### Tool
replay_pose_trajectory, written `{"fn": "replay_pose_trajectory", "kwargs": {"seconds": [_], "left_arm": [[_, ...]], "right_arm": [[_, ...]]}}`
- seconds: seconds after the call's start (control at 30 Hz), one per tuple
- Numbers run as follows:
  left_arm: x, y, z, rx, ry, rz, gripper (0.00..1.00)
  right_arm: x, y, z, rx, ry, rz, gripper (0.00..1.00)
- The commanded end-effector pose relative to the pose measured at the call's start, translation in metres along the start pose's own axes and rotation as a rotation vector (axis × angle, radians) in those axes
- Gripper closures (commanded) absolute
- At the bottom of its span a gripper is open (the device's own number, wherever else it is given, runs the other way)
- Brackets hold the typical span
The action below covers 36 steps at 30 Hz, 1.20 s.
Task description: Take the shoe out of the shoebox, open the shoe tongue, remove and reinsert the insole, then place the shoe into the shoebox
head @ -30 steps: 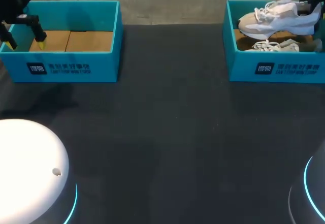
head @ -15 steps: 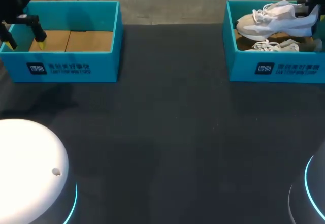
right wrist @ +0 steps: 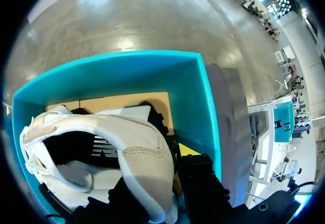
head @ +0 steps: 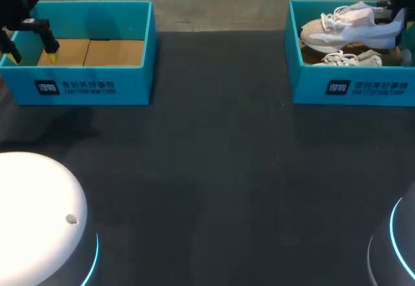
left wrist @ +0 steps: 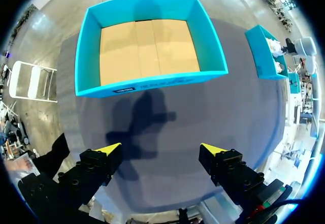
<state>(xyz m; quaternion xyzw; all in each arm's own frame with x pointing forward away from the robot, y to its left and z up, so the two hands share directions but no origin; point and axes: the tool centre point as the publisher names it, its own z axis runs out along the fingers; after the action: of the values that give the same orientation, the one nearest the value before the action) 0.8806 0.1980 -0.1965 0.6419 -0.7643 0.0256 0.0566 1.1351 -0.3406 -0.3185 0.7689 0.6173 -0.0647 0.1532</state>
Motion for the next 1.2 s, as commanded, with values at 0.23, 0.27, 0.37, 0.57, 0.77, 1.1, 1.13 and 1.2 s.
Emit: {"fn": "replay_pose_trajectory", "kwargs": {"seconds": [0.23,0.27,0.37,0.57,0.77,1.1,1.13,1.2], "left_arm": [[0.000,0.001,0.000,0.001,-0.002,-0.001,0.00],[0.000,0.001,0.000,0.001,-0.002,-0.001,0.00],[0.000,0.001,0.000,0.001,-0.002,-0.001,0.00],[0.000,0.001,0.000,0.001,-0.002,-0.001,0.00],[0.000,0.001,0.000,0.001,-0.002,-0.001,0.00],[0.000,0.001,0.000,0.001,-0.002,-0.001,0.00],[0.000,0.001,0.000,0.001,-0.002,-0.001,0.00],[0.000,0.001,0.000,0.001,-0.002,-0.001,0.00]], "right_arm": [[0.001,0.007,0.014,0.014,-0.004,0.005,1.00],[0.001,0.008,0.016,0.015,-0.005,0.008,1.00],[0.002,0.009,0.020,0.018,-0.008,0.012,1.00],[0.007,0.007,0.030,0.024,-0.009,0.012,1.00],[0.010,0.005,0.038,0.034,-0.007,0.007,1.00],[0.014,0.003,0.057,0.052,0.001,0.003,1.00],[0.014,0.003,0.058,0.053,0.002,0.002,1.00],[0.015,0.002,0.060,0.056,0.010,-0.001,1.00]]}}
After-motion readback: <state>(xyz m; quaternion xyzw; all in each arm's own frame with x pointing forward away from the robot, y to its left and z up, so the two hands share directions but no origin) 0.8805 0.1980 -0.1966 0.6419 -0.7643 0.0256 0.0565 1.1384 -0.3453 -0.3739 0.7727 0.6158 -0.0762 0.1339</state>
